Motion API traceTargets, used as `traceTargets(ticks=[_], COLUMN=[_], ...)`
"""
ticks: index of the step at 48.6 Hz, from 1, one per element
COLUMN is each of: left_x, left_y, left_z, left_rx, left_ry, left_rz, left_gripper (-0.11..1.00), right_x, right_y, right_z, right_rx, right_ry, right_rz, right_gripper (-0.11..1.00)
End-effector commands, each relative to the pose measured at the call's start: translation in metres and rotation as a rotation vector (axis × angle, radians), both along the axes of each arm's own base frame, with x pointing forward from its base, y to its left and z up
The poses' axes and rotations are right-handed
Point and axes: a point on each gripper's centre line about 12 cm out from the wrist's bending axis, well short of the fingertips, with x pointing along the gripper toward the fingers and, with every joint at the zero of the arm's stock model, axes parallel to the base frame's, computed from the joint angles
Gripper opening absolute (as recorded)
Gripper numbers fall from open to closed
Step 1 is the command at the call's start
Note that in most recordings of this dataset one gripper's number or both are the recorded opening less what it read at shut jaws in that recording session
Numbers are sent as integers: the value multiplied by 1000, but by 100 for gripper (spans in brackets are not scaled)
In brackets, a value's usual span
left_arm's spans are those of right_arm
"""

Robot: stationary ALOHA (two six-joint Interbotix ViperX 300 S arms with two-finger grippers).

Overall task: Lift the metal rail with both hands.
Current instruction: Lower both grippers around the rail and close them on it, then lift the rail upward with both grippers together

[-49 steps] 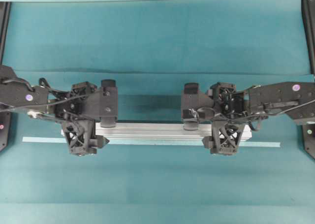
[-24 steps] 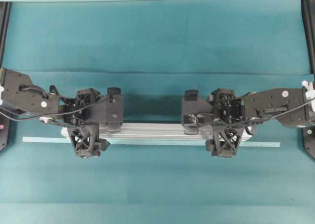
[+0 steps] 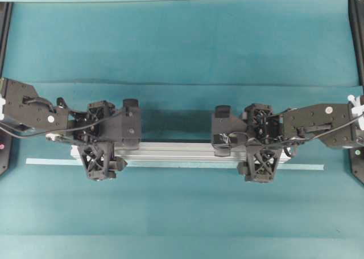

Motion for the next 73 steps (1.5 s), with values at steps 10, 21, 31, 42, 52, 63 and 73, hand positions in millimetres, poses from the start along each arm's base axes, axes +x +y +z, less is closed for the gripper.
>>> traceTargets(ticks=[10,21,31,42,52,63,73], left_x=[1,2,2,6,5,2,-6], left_y=[-7,-7,-6,-6,-6,-5,-4], left_z=[3,4,4,17,48,83,126], left_rx=[3,2,2,4,6,8,10], left_ry=[0,-3,-3,-26,-11,-11,-38], left_rz=[-25,-24,-22,-24,-18,-14,-10], left_gripper=[36,36,36,36,36,36,36], right_x=[5,1,2,8,17,18,11], right_y=[6,6,6,7,5,-3,-6], right_z=[-1,-2,-2,10,45,95,133], right_rx=[2,5,5,8,11,13,16], right_ry=[6,34,35,45,51,43,52], right_rz=[15,13,13,12,6,-15,-21], right_gripper=[37,38,38,38,38,38,38])
